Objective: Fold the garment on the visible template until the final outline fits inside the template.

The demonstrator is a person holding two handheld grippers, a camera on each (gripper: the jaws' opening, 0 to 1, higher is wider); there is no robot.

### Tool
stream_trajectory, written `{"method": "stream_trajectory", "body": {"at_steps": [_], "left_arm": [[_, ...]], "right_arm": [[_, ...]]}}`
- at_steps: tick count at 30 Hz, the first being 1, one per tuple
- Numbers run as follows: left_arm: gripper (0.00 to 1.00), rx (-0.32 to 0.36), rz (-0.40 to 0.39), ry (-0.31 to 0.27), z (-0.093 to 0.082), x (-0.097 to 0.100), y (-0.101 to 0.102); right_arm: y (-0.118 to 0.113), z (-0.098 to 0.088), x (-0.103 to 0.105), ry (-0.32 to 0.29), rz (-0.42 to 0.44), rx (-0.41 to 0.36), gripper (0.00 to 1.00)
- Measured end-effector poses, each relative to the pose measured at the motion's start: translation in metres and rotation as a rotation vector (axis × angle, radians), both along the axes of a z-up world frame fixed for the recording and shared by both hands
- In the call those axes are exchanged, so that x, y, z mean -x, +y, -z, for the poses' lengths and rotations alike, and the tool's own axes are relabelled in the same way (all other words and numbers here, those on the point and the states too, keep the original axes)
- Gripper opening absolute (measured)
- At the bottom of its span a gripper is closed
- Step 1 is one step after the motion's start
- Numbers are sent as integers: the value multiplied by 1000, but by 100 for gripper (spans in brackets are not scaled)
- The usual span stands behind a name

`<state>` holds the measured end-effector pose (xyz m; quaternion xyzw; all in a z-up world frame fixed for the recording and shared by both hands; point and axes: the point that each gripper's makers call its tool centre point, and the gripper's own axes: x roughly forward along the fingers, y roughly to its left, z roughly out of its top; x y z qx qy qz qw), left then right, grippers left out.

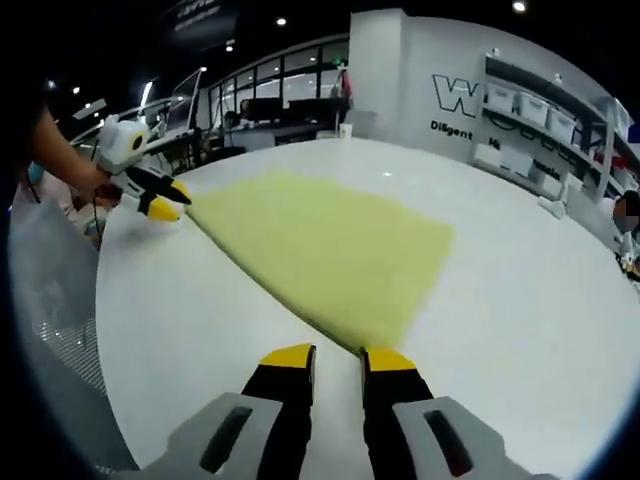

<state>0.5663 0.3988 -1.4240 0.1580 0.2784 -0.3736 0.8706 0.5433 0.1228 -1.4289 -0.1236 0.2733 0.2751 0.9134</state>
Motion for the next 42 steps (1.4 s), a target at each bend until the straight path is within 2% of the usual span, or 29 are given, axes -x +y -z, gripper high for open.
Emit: {"method": "stream_trajectory", "body": {"at_steps": [4,5,9,13,27,33,38,42], "left_arm": [[25,-21,-11,4,5,-9,-2],[25,-38,-25,23,10,-11,1],[23,-81,-17,26,17,-10,1],[21,-71,-44,28,16,-15,1],[23,-68,-73,63,19,-37,0],[25,-74,-70,71,19,-32,-1],[27,-75,-57,65,17,-23,1],[29,-66,-47,67,11,-18,3]], "right_arm": [[6,-6,-9,-16,-5,2,13],[8,-6,-13,-17,-6,4,14],[11,8,-17,39,-12,23,14],[9,13,-20,35,-20,68,13],[6,13,-36,39,-17,72,14],[6,13,-28,44,-34,80,16],[10,13,-21,45,-51,82,25],[7,7,-19,61,-48,99,25]]}}
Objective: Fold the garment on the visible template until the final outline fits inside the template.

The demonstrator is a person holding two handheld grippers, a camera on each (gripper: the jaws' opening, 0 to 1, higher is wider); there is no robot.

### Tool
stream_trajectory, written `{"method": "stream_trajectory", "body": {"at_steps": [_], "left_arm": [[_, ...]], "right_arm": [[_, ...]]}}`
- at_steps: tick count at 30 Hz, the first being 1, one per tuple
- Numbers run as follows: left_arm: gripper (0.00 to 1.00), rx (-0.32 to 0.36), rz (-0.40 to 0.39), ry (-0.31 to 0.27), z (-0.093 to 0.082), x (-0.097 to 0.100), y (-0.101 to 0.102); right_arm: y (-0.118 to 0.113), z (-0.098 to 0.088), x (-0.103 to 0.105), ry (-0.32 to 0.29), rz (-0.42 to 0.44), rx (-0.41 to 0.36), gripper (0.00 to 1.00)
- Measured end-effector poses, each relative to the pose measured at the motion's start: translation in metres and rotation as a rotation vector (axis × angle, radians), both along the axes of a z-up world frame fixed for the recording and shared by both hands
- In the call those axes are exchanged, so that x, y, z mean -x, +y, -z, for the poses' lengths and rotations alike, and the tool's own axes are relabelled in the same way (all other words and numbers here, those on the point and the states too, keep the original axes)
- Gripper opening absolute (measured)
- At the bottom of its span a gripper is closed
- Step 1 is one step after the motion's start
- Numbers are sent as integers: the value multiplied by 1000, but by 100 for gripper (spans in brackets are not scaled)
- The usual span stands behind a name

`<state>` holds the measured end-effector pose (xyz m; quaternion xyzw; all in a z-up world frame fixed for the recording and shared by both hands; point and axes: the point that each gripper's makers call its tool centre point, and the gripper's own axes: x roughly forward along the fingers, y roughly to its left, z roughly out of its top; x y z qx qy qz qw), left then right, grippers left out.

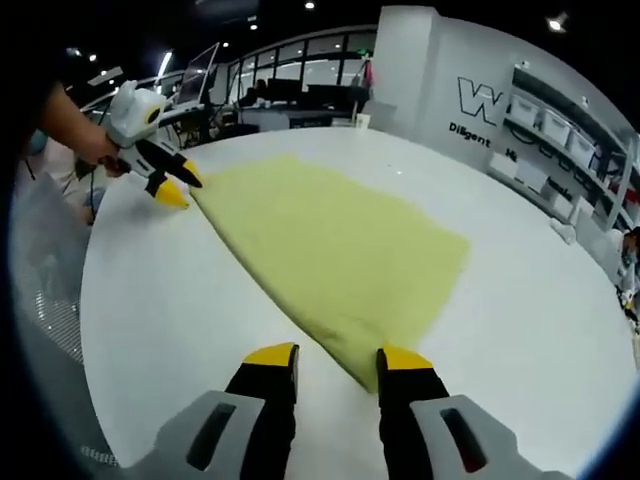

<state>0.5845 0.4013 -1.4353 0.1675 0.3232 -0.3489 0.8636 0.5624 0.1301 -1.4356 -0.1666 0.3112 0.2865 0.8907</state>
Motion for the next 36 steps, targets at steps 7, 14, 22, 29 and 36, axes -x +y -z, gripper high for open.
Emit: {"method": "stream_trajectory", "body": {"at_steps": [7,14,22,29,36], "left_arm": [[30,35,-32,-33,-20,5,13],[36,59,-86,-41,-33,9,26],[63,96,-131,-64,-45,21,27],[84,115,-176,-57,-42,34,34],[98,134,-229,-79,-41,37,39]], "right_arm": [[-7,-15,4,-20,46,-22,26],[-7,-26,8,-19,108,-73,44],[-2,-43,12,-31,166,-140,66],[4,-58,21,-73,194,-174,82],[6,-68,26,-120,269,-209,89]]}}
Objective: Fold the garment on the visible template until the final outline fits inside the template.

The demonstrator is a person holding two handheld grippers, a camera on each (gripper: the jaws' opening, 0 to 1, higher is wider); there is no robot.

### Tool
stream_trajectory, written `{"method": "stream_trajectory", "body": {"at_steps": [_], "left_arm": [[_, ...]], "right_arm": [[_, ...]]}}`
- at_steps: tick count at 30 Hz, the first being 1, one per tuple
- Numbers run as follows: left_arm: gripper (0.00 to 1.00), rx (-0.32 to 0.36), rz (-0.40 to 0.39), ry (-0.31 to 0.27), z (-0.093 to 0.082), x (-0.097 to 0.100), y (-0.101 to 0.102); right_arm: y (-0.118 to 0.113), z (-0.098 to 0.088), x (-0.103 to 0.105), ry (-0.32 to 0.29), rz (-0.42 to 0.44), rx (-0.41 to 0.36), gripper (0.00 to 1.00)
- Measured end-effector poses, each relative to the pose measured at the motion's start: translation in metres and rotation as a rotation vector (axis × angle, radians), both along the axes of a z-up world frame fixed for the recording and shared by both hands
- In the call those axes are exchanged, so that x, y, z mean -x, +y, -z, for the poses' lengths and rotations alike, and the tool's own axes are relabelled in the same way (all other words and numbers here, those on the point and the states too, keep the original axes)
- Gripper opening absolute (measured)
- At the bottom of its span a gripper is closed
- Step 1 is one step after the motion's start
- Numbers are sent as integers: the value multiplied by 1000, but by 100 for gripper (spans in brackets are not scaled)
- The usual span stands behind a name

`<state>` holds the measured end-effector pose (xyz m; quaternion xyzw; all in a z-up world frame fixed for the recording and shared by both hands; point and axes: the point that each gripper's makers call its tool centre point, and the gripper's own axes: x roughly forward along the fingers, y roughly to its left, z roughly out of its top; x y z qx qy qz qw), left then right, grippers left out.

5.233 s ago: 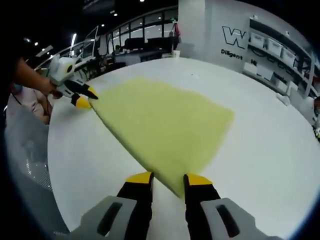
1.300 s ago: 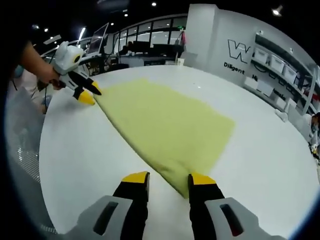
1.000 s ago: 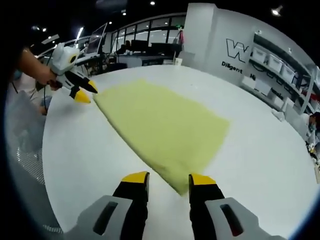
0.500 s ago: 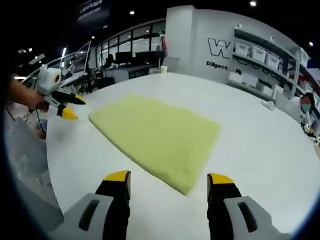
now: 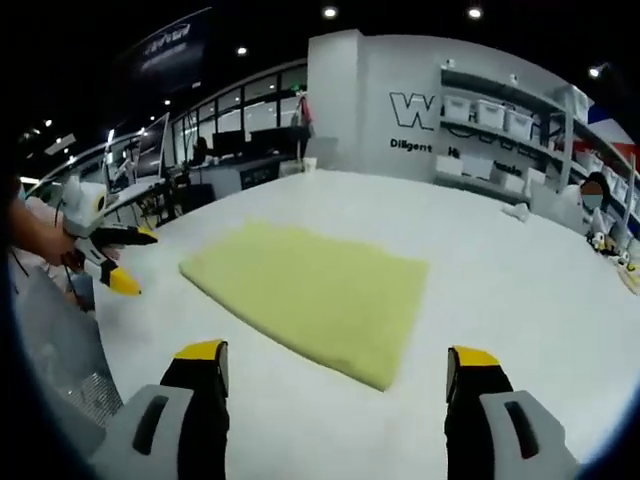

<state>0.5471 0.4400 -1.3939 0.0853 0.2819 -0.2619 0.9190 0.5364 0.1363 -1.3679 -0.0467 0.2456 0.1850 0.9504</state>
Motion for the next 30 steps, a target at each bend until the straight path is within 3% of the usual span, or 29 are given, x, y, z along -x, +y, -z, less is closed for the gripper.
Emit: {"method": "stream_trajectory", "body": {"at_steps": [8,17,30], "left_arm": [[99,54,-47,-36,-4,-1,-3],[99,47,-23,-56,-6,-2,-11],[99,48,-31,-58,-6,3,-3]], "right_arm": [[9,-3,0,-36,36,-23,99],[24,-2,-2,-45,-14,1,99],[31,14,5,-14,-26,11,99]]}}
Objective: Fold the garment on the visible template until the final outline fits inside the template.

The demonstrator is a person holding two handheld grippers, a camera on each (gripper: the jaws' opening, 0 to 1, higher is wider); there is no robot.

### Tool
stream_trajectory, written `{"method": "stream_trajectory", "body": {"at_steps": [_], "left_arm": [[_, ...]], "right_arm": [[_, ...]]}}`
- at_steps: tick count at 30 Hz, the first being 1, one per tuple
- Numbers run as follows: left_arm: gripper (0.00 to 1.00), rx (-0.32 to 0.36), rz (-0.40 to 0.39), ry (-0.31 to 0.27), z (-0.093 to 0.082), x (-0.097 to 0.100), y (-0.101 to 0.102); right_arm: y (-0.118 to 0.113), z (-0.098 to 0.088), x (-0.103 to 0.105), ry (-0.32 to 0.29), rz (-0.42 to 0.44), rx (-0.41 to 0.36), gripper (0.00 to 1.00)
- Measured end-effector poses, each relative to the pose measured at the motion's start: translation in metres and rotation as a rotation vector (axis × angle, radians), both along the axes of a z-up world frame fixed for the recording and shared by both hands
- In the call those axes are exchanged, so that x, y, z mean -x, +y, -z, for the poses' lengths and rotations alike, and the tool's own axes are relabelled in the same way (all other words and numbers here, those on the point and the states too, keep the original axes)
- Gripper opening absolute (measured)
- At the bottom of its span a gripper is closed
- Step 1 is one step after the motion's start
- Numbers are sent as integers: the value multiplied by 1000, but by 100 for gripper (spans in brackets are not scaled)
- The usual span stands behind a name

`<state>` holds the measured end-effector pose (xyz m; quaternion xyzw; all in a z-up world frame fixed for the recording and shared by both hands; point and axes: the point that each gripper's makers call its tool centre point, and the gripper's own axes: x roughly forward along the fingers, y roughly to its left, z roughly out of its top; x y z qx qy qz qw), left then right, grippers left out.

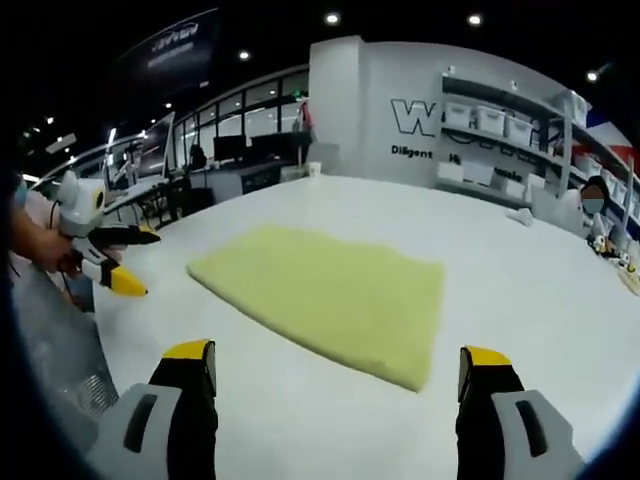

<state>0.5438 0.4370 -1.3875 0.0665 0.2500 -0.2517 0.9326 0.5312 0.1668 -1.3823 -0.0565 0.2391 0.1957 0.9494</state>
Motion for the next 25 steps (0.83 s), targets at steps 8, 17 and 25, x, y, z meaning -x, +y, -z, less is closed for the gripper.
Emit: {"method": "stream_trajectory", "body": {"at_steps": [8,17,25], "left_arm": [[99,9,-1,3,0,3,-2],[99,4,19,6,4,4,-6],[99,11,21,14,7,6,-6]], "right_arm": [[2,0,4,-17,2,-2,97],[-6,-5,2,-31,31,-5,96],[-2,-2,4,-37,23,16,96]]}}
